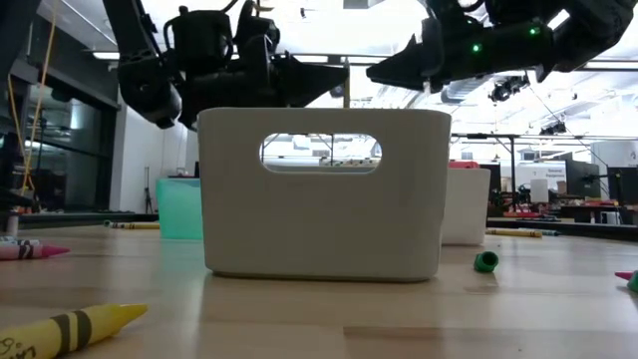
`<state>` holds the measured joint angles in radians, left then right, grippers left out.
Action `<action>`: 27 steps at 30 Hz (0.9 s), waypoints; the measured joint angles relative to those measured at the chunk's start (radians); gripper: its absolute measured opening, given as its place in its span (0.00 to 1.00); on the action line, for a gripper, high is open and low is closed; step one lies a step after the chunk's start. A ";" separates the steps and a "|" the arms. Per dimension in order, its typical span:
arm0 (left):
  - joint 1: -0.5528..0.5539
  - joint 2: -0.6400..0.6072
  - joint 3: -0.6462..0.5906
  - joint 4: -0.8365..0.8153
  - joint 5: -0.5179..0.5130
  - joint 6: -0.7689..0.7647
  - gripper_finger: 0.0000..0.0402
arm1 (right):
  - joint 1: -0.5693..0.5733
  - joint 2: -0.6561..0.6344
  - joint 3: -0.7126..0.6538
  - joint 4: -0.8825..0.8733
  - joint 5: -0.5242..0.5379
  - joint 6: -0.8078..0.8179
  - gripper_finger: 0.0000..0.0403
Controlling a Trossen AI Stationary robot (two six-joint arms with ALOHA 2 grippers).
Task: Sort crayons
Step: Put the yellow crayon into the white bin
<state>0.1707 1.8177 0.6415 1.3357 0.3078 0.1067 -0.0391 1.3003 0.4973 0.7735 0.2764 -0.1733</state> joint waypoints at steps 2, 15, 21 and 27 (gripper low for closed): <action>0.000 0.000 0.000 0.001 -0.001 0.000 0.00 | 0.000 0.000 0.000 -0.018 -0.054 0.000 0.33; 0.000 -0.001 0.000 -0.010 -0.054 0.027 0.00 | 0.000 0.000 0.000 -0.082 -0.104 0.043 0.33; 0.000 -0.001 0.000 -0.032 -0.054 0.028 0.04 | 0.000 0.000 0.000 -0.084 -0.105 0.037 0.33; 0.000 -0.001 0.000 -0.032 -0.059 0.027 0.17 | 0.000 0.000 0.000 -0.082 -0.104 0.035 0.33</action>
<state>0.1707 1.8168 0.6411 1.3041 0.2492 0.1341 -0.0387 1.3003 0.4973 0.6910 0.1722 -0.1387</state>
